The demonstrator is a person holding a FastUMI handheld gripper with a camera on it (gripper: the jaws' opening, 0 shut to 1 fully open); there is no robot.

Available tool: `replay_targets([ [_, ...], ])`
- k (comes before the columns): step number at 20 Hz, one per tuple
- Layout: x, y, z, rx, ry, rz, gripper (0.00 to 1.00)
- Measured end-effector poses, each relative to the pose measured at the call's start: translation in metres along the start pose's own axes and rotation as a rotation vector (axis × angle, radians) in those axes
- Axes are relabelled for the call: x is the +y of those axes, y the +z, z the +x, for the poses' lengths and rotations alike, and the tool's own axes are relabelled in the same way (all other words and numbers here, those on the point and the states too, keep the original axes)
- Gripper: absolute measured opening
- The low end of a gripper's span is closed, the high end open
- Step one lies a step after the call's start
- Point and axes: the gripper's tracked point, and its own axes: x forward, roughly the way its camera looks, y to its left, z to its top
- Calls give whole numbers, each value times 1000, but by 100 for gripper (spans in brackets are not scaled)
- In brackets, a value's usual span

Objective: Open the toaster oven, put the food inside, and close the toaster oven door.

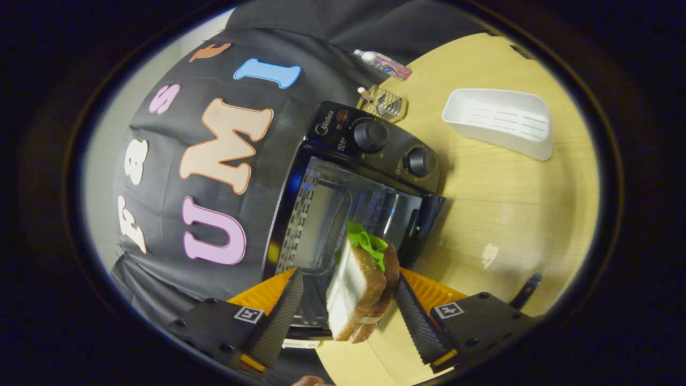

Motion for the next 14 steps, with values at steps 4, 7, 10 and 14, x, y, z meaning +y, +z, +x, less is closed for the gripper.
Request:
replay_targets([
  [4,-3,-8,32,26,-46,59,99],
  [7,-17,8,30,-24,-155,-84,99],
  [10,-28,28,23,-64,-225,-290,99],
  [14,-20,35,8,-83,-201,-419,99],
])
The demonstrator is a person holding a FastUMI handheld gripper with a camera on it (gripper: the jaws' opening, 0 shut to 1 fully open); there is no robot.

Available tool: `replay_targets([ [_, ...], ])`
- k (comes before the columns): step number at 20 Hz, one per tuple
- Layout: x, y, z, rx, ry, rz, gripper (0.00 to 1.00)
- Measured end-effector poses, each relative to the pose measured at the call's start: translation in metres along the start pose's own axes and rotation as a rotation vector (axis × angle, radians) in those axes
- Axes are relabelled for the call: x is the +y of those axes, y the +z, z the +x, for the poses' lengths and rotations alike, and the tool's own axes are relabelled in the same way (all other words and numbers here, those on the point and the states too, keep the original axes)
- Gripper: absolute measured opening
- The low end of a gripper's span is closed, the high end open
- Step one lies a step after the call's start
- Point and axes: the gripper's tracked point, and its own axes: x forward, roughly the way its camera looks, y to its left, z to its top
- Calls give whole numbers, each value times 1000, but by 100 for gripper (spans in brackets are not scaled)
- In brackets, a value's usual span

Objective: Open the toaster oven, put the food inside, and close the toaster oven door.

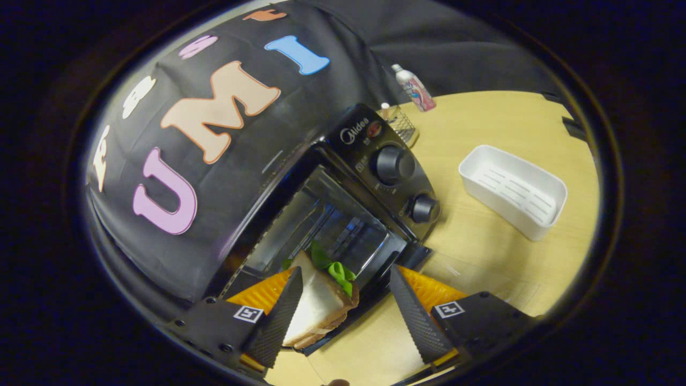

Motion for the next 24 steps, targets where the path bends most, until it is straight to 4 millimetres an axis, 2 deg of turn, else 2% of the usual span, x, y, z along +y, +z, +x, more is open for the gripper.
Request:
replay_targets([
  [3,-10,2,-23,-23,6,-94,99],
  [9,-50,-11,-85,-6,-54,-306,100],
  [12,-69,-27,-115,25,-87,-401,99],
  [15,-94,-52,-136,90,-121,-521,100],
  [19,-118,-87,-151,186,-124,-632,100],
  [24,-126,-107,-141,243,-111,-722,100],
])
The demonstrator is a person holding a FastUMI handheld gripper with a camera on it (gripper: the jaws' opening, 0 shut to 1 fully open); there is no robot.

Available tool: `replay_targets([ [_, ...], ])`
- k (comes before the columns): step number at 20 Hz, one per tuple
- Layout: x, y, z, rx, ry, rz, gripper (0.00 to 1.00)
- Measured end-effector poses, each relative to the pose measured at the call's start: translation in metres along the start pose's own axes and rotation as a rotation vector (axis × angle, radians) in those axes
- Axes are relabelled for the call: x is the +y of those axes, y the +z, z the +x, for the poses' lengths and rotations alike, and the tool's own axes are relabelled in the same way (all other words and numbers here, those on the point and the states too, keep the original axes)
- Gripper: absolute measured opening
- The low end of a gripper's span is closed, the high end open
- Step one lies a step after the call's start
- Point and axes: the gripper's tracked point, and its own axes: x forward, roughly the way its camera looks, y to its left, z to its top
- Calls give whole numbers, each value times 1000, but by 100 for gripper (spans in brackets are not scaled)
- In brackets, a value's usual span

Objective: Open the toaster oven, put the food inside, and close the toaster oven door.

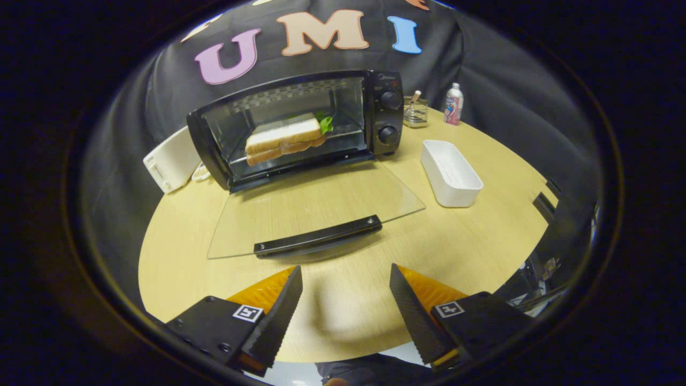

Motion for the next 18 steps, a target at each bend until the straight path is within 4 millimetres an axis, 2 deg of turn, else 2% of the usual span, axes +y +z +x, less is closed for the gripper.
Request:
replay_targets([
  [8,16,-2,26,39,69,-71,100],
  [15,35,2,21,10,102,-133,100],
  [18,43,11,15,-15,115,-172,99],
])
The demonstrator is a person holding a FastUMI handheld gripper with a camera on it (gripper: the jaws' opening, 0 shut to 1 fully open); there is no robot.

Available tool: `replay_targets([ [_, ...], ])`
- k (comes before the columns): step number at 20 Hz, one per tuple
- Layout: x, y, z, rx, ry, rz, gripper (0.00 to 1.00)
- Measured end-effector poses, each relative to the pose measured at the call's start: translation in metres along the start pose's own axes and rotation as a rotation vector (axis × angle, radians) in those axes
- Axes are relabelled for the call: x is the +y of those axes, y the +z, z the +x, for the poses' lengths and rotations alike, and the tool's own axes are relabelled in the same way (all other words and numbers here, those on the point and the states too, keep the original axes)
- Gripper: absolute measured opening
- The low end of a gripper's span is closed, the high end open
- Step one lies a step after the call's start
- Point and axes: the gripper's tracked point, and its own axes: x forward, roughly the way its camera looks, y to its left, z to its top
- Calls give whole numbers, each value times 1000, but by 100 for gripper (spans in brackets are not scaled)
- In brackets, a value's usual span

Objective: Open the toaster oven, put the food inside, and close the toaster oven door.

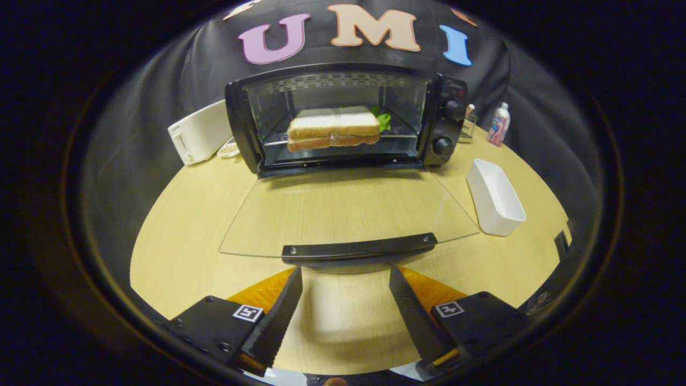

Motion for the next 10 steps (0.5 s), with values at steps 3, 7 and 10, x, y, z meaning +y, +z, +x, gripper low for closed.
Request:
replay_targets([
  [3,0,12,-8,-36,12,40,100],
  [7,-2,39,-15,-91,31,95,100],
  [10,0,68,-15,-143,45,93,100],
])
